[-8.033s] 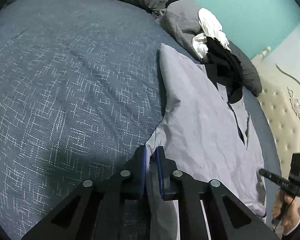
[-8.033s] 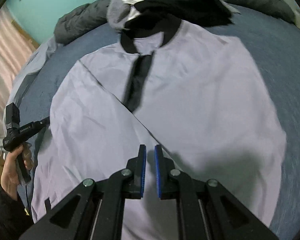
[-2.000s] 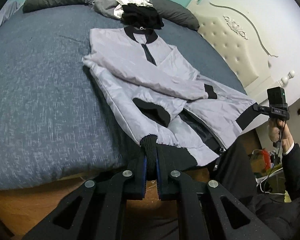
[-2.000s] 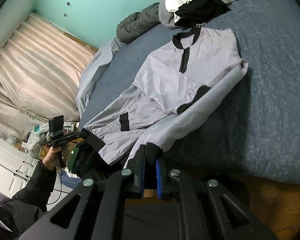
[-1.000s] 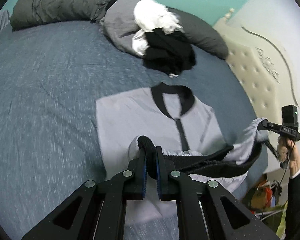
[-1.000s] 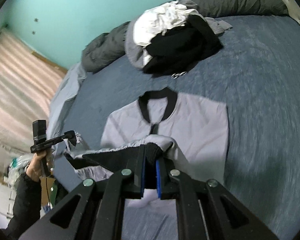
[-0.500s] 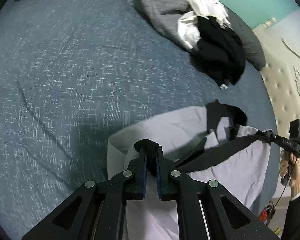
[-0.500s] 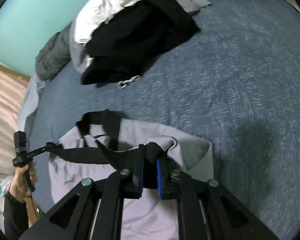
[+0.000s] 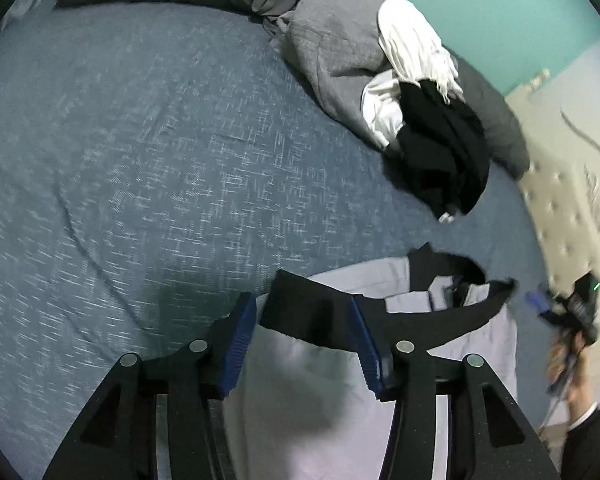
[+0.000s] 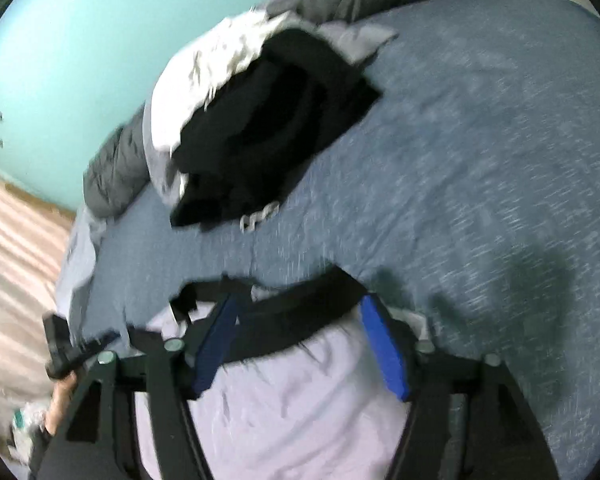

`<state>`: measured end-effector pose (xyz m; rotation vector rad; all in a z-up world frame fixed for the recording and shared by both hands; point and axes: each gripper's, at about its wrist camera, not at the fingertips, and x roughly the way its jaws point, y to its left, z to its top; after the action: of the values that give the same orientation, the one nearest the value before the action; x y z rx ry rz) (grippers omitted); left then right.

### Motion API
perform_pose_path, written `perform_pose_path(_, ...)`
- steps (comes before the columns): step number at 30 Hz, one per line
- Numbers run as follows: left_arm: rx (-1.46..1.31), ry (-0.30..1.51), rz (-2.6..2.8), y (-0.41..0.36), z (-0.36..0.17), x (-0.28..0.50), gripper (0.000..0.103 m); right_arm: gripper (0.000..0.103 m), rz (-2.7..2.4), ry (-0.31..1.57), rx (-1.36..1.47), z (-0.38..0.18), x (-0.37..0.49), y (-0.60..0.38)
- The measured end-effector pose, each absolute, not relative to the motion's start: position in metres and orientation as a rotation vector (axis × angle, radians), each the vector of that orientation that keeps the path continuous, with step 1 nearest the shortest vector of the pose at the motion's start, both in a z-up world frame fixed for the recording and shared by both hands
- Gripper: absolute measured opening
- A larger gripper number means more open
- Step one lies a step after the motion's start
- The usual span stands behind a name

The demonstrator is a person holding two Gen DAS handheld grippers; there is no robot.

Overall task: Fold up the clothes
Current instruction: 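Open both grippers and release the hem band onto the jacket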

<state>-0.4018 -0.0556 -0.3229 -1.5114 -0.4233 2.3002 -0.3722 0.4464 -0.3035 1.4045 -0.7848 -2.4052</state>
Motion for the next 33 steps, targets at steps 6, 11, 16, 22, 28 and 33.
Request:
perform_pose_path(6, -1.447, -0.323, 2.341, -0.054, -0.32, -0.392, 0.054, 0.067, -2.49, -0.539, 1.459, -0.296, -0.367, 0.442)
perform_pose_path(11, -1.399, -0.234, 2.368, -0.058, -0.327, -0.378, 0.057, 0.067, -2.483, -0.214, 1.516, -0.317, -0.359, 0.421)
perform_pose_path(16, -1.323, -0.314, 2.361, -0.066, -0.325, -0.375, 0.057, 0.067, -2.492, -0.168, 1.52, -0.341, -0.366, 0.414)
perform_pose_path(22, -1.357, -0.293, 2.33, -0.059, -0.344, -0.385, 0.062, 0.067, -2.492, -0.186, 1.523, -0.356, -0.374, 0.409)
perform_pose_path(28, -1.373, -0.345, 2.303, -0.051, -0.361, -0.399, 0.061, 0.049, -2.499, -0.187, 1.46, -0.361, -0.375, 0.409)
perform_pose_path(33, -1.371, -0.298, 2.319, -0.039, -0.366, -0.402, 0.021, 0.015, -2.527, -0.157, 1.415, -0.359, -0.375, 0.409)
